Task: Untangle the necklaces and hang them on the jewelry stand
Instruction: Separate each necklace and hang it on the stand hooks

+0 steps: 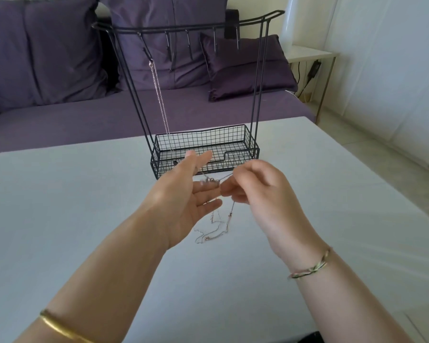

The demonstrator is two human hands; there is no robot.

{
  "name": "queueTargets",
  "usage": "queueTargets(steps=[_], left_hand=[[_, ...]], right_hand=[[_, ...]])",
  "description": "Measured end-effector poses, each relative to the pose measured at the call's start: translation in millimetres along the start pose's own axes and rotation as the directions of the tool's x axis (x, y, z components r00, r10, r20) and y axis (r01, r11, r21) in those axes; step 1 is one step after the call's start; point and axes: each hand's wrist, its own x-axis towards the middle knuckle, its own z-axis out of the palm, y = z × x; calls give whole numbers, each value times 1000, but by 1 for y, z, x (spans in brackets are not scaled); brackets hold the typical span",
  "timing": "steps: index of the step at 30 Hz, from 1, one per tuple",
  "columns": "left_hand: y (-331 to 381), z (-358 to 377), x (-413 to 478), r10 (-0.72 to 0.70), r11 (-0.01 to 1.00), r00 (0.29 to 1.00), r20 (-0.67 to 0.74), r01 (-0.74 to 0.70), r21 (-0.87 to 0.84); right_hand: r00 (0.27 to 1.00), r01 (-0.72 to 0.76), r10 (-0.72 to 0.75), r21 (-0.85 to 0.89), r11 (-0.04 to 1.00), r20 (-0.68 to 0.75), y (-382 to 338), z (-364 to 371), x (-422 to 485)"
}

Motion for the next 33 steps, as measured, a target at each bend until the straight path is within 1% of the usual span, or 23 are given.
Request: queueTargets(steps=[2, 3, 5, 7, 9, 12, 14, 16, 19, 22, 26, 29, 31, 33], left_hand=[[1, 0, 0, 7, 1000, 1000, -2, -7, 0], [1, 1, 0, 9, 1000, 1000, -5, -9, 1], [1, 1, 0, 13, 1000, 1000, -19, -13, 1], [1, 0, 0, 15, 1000, 999, -45, -15, -3], [3, 0, 0, 14, 1000, 998, -64, -15, -17], [4, -1, 0, 5, 999, 997, -76, -8, -45], [6, -2, -1, 8, 998, 997, -77, -13, -66], [7, -3, -2, 10, 997, 996, -85, -17, -81], [9, -6, 0, 13, 997, 991, -132, -24, -80], [9, -9, 1, 21, 997, 981, -195, -35, -70], [10, -12, 1, 61, 995, 955, -291, -82, -63], [12, -16, 2, 73, 993, 948, -310, -99, -67], [13, -19, 2, 89, 995, 944, -318, -97, -7], [14, -21, 2, 122, 991, 937, -327, -95, 99]], right_hand=[[997, -76, 76, 159, 984, 10, -2, -2, 1], [996, -87, 88, 184, 979, 2, -2, -3, 1], [996, -66, 73, 130, 989, -46, -3, -7, 2], [997, -15, 20, 64, 998, -80, -4, -13, 4], [996, 48, -46, 16, 999, -80, -6, -16, 4], [990, 72, -70, 17, 997, -120, -4, -17, 5], [984, 43, -25, 99, 994, -176, -1, -18, 7], [977, -11, 56, 217, 976, -203, -1, -20, 7], [959, -95, 193, 409, 908, -206, -1, -24, 10], [942, -115, 255, 506, 855, -218, -1, -28, 14], [917, -118, 310, 576, 809, -249, 0, -31, 16], [896, -127, 345, 583, 803, -281, 3, -35, 19], [891, -122, 336, 551, 825, -305, 4, -39, 21], [897, -121, 304, 483, 867, -321, 5, -41, 21]])
